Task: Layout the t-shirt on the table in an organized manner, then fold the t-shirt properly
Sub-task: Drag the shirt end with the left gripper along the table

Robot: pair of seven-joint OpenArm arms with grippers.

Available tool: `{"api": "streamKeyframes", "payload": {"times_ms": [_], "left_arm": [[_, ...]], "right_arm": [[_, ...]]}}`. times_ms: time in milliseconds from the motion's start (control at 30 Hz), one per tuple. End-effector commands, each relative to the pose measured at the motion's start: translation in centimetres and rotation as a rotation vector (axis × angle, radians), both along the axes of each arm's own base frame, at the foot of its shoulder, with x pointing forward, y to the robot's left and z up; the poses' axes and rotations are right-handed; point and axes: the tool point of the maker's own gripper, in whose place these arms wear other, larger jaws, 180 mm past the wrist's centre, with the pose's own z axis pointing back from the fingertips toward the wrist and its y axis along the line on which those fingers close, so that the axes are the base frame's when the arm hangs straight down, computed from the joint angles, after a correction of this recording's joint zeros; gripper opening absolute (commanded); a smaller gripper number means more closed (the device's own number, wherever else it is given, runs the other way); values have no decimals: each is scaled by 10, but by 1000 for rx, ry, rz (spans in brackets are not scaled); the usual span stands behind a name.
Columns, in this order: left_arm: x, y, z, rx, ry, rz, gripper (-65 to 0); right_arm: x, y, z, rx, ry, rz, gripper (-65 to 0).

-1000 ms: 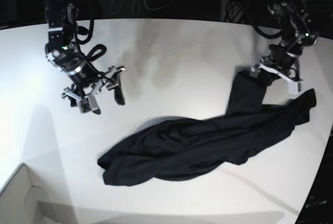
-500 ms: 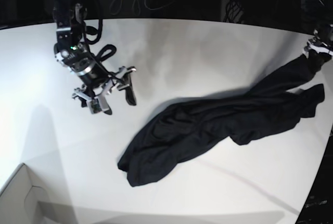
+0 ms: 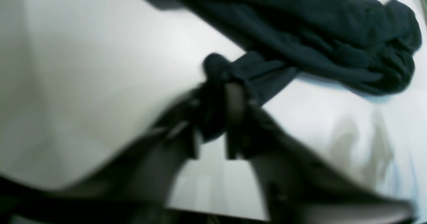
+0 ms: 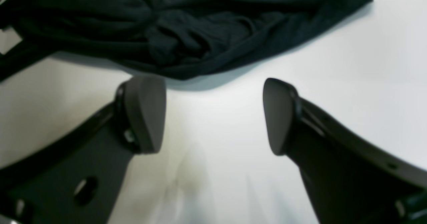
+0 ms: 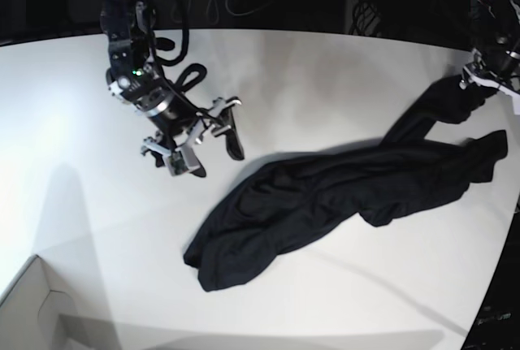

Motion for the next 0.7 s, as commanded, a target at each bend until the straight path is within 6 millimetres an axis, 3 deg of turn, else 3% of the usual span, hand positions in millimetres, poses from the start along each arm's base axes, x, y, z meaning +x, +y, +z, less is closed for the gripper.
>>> {"api": "streamKeyframes", "payload": {"times_ms": [0,100,300,400,500,667], "left_arm": [[3,4,13,15,-42,-3,-455],[-3,6,27,25,-80,3,-342],[5,8,86,65,-256,6,-331],[12,6,102,65,-312,-5,-331],[19,7,106,66,-329,1,-331],[15,11,85,40,-274,24,-331]], "right_arm": [[7,0,16,24,-55,-1,-187],[6,0,15,23,-52,-1,-187],[6,-3,14,14,-51,1,-186],[6,-4,14,11,-51,1,-186],[8,-4,15,8,-57,3,-186],[17,-5,15,-32,-26,13,-187]]}}
